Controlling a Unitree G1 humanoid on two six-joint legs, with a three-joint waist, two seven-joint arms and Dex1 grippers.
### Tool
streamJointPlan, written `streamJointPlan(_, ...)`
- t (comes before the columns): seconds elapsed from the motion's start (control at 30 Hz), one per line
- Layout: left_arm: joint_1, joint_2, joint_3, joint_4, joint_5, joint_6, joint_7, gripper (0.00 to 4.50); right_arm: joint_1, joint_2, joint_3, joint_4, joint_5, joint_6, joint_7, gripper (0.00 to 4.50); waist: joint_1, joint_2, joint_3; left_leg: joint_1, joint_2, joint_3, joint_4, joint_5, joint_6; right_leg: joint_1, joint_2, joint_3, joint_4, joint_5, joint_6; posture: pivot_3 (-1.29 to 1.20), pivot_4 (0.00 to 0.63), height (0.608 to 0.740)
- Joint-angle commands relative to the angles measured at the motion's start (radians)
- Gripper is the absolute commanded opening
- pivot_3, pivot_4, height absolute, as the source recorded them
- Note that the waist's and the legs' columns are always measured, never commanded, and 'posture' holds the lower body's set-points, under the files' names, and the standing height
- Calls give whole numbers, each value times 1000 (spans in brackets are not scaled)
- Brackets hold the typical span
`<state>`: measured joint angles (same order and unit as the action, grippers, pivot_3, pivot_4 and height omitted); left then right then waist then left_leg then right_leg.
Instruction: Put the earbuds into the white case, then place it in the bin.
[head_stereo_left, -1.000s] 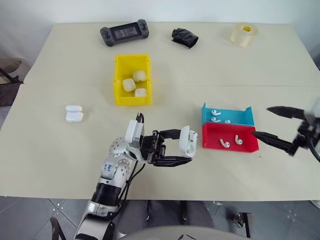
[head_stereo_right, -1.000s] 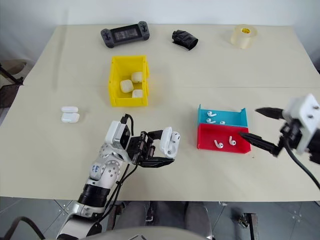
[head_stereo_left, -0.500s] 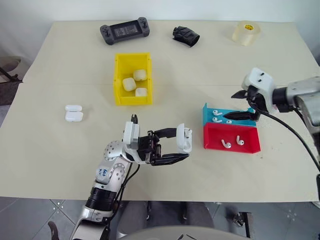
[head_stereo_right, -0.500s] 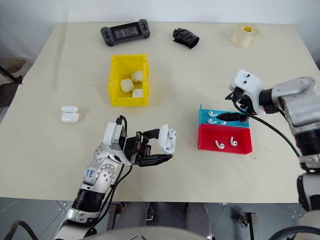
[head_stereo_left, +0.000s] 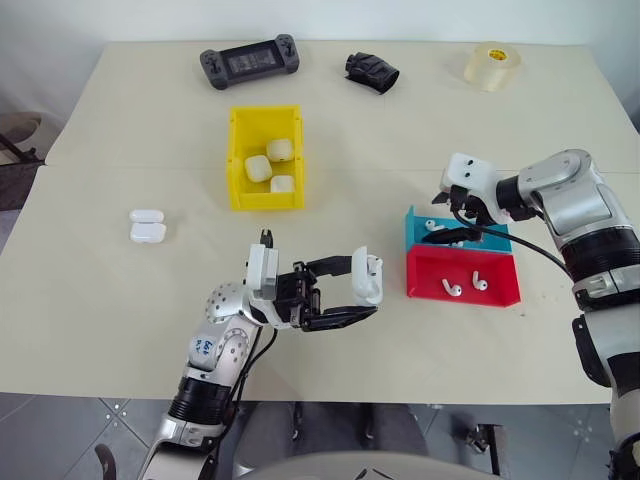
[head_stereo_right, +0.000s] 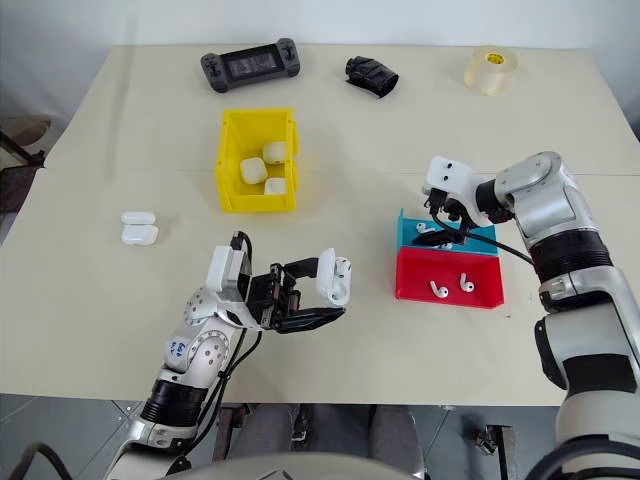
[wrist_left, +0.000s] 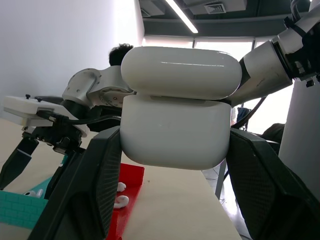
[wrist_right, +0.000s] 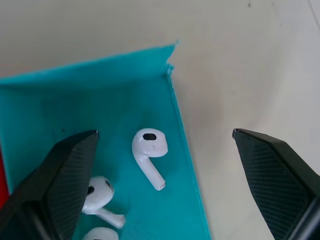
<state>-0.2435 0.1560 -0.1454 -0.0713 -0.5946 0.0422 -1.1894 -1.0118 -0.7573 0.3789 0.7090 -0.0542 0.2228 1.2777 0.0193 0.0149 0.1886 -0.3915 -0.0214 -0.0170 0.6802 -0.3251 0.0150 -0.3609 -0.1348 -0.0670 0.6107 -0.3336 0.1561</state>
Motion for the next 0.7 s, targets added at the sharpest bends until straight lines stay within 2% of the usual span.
streamJointPlan(0.03,-1,3,1,-50,-11,-10,5,2769,-20,3,-22,29,-26,-37,8,3874,0,0,0,0,0,0,0,0,0,0,0,0,0,0,0,0,150,740)
streamJointPlan(0.2,-3,10,4,-53,-16,-7,5,2769,-24,8,-24,44,-41,-43,23,2223,-1,0,0,0,0,0,1,0,0,0,0,0,1,0,0,0,150,740)
streamJointPlan(0.7,-16,7,11,-44,-15,-14,7,2769,-13,11,-42,50,-78,-60,62,2223,-1,0,0,0,0,0,1,0,-1,0,0,0,1,0,0,0,150,740)
